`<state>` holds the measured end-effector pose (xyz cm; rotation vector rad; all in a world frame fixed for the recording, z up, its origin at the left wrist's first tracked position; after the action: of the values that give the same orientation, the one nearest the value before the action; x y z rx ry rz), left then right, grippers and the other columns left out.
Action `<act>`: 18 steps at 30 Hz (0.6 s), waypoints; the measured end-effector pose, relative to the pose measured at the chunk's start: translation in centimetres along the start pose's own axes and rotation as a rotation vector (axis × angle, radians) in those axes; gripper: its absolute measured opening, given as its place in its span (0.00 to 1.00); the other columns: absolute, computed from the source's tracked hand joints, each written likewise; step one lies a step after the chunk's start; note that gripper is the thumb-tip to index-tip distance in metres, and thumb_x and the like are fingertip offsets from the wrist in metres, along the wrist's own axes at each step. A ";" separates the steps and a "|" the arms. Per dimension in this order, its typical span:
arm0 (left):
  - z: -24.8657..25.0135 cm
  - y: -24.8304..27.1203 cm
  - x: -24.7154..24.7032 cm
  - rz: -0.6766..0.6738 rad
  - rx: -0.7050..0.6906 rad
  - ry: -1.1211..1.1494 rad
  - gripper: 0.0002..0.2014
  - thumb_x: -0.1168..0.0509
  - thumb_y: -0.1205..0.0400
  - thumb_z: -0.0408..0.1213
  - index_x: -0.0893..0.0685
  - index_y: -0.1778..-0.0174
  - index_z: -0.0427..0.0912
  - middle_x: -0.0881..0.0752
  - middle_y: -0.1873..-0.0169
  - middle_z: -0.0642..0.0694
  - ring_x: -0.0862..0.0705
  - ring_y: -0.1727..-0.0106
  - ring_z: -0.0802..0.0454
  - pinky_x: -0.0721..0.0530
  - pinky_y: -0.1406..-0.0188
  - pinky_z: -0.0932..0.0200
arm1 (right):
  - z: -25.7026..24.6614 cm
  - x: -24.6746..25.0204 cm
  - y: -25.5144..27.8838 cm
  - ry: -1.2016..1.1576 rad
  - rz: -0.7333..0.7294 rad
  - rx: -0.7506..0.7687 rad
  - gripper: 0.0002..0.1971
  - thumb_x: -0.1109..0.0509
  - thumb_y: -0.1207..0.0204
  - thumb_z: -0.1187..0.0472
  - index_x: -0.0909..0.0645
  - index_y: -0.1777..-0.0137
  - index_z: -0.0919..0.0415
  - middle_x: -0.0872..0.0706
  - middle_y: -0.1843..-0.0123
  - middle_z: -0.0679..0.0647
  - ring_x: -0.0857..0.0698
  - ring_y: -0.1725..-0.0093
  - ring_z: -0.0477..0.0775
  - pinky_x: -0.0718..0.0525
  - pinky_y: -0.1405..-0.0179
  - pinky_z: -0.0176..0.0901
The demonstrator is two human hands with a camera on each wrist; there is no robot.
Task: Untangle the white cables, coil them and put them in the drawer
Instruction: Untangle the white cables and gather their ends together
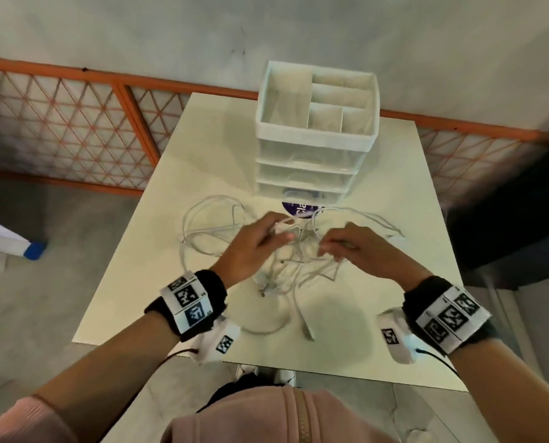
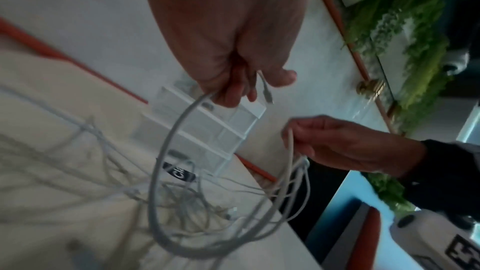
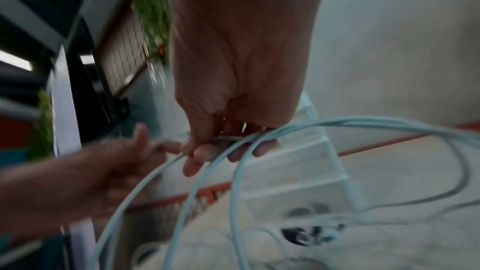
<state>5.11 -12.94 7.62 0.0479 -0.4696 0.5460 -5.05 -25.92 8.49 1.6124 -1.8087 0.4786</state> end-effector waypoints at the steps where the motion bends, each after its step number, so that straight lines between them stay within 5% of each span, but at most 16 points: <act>1: 0.1 -0.2 -1.1 -0.059 0.018 0.035 0.13 0.35 0.20 0.52 0.19 0.44 0.51 0.25 0.73 0.39 0.29 0.70 0.54 0.31 0.67 0.60 | -1.6 0.3 -0.4 0.011 0.039 0.055 0.08 0.34 0.20 0.63 0.14 0.55 0.63 0.19 0.70 0.44 0.19 0.66 0.42 0.24 0.61 0.26; 4: 0.6 -0.5 -2.2 -0.165 0.094 0.143 0.10 0.34 0.18 0.43 0.14 0.52 0.40 0.30 0.80 0.58 0.34 0.77 0.62 0.35 0.73 0.66 | -3.5 1.5 -0.8 0.003 0.164 0.117 0.07 0.31 0.22 0.62 0.14 0.56 0.64 0.18 0.71 0.47 0.18 0.64 0.48 0.25 0.62 0.28; 6: 1.2 -0.8 -1.6 -0.172 0.068 0.099 0.08 0.35 0.17 0.38 0.15 0.59 0.40 0.30 0.84 0.59 0.33 0.80 0.63 0.36 0.76 0.71 | -2.6 1.6 -0.7 -0.005 0.166 0.079 0.07 0.30 0.23 0.59 0.15 0.58 0.63 0.16 0.71 0.47 0.17 0.65 0.48 0.25 0.61 0.29; 9: 3.0 -1.3 0.6 -0.082 -0.070 -0.120 0.10 0.38 0.16 0.40 0.25 0.63 0.51 0.25 0.80 0.57 0.28 0.76 0.62 0.33 0.73 0.70 | 1.1 0.5 -0.4 0.104 0.018 -0.050 0.09 0.32 0.21 0.52 0.20 0.63 0.51 0.14 0.71 0.41 0.17 0.64 0.36 0.21 0.50 0.46; 12: 4.3 -1.8 3.7 0.060 -0.150 -0.191 0.08 0.38 0.15 0.38 0.28 0.61 0.46 0.25 0.80 0.56 0.28 0.77 0.59 0.33 0.75 0.69 | 5.3 1.1 0.6 0.227 -0.041 -0.232 0.13 0.39 0.18 0.50 0.24 0.65 0.47 0.13 0.66 0.35 0.21 0.60 0.28 0.25 0.41 0.52; 18: 5.1 -0.3 9.1 0.337 -0.244 -0.307 0.08 0.38 0.15 0.35 0.24 0.58 0.34 0.35 0.82 0.53 0.34 0.81 0.58 0.37 0.79 0.71 | 8.2 3.6 1.9 0.212 0.023 -0.326 0.14 0.44 0.15 0.61 0.23 0.61 0.53 0.11 0.51 0.53 0.17 0.46 0.56 0.25 0.37 0.52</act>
<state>9.94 -9.63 16.27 -0.1869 -0.8502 0.8126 -8.83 -33.67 5.37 1.2709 -1.6497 0.3303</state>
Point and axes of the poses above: each hand's wrist, its own y-axis away from the middle knuckle, its own x-axis out of the back of the hand, z = x × y, the point moved 8 cm from there along -y, towards the middle knuckle
